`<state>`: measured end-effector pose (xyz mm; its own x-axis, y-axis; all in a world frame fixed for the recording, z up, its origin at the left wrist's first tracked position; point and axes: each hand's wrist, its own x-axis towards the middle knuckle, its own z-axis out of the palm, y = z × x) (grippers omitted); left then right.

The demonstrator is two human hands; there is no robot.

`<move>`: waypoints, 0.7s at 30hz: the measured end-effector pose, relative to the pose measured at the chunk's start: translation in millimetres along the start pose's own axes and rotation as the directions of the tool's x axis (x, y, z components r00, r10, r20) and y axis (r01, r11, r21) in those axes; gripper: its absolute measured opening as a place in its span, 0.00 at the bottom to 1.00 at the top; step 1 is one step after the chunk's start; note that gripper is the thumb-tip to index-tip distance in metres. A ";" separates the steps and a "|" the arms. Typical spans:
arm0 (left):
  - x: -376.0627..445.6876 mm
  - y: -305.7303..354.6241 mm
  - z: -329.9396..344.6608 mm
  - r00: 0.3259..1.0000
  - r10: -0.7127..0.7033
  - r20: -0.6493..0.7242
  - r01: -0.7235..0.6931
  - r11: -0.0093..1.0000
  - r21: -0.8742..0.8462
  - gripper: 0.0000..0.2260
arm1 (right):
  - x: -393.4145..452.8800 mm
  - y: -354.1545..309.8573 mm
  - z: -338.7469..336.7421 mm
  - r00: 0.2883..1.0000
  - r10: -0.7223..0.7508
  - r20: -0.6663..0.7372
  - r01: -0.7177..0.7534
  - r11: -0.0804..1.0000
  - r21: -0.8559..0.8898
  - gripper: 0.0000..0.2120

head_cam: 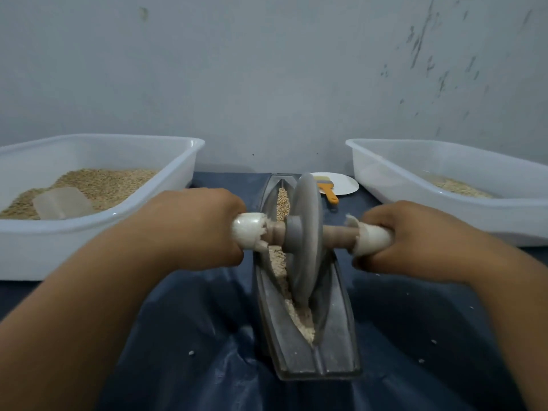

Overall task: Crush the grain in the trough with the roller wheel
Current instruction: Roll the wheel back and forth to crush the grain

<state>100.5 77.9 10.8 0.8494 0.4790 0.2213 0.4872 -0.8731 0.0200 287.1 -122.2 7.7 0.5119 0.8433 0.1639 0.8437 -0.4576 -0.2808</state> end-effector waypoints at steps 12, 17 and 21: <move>2.4 0.7 3.0 0.999 -0.025 -0.022 0.025 0.999 0.019 0.08 | 2.6 1.4 2.2 1.000 0.010 -0.022 -0.010 1.000 -0.002 0.11; 6.0 1.1 5.8 0.999 -0.028 -0.016 0.028 0.999 0.019 0.07 | 7.7 -5.3 10.2 0.989 -0.005 -0.147 -0.011 0.994 -0.104 0.09; -11.5 0.9 -11.2 0.995 0.043 0.090 -0.043 0.999 0.001 0.08 | -11.0 0.5 -12.3 0.987 0.011 0.163 -0.021 0.998 0.060 0.20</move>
<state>88.9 70.6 19.2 0.8842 0.4475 0.1337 0.4503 -0.8928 0.0098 283.9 -135.2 17.4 0.4880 0.8729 0.0044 0.8214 -0.4574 -0.3408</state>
